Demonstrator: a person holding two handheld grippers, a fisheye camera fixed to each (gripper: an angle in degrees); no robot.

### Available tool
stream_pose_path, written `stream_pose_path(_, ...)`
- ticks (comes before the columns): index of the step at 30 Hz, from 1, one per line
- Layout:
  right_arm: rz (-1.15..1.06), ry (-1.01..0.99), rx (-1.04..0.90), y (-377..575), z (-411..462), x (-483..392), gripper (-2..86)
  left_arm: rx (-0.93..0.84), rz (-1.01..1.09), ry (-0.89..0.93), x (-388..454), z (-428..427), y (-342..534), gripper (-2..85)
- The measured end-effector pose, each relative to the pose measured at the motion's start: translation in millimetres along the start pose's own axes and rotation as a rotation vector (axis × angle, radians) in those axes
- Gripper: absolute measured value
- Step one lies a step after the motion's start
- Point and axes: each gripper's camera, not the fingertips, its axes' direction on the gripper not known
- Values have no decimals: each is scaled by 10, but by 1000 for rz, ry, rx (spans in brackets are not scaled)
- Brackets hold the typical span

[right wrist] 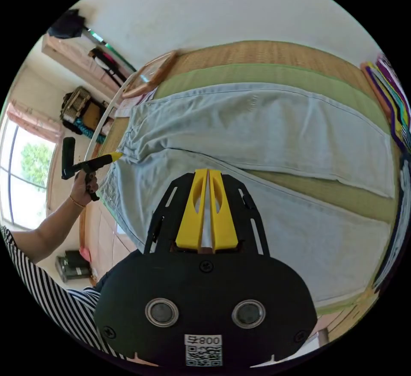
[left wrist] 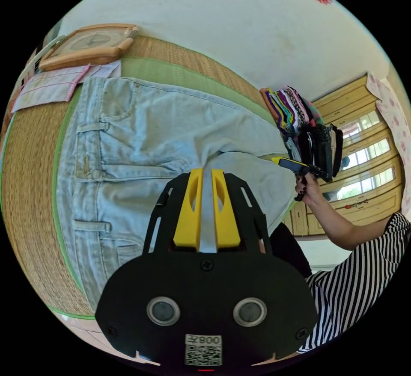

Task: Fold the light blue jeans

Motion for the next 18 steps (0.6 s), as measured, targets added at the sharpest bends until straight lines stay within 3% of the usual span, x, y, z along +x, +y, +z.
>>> stream_pose_path(5, 280, 175, 164, 655, -826, 959, 64, -109, 219, 106, 476, 1009, -640, 29)
stream_pose_path(10, 424, 230, 288, 956, -1375, 1668, 75, -199, 401, 136, 1025, 2108, -1353, 37)
stream_pose_path(18, 485, 387, 256, 959, -1510, 2350, 82, -296, 538, 172, 1594, 3948, -2349, 66)
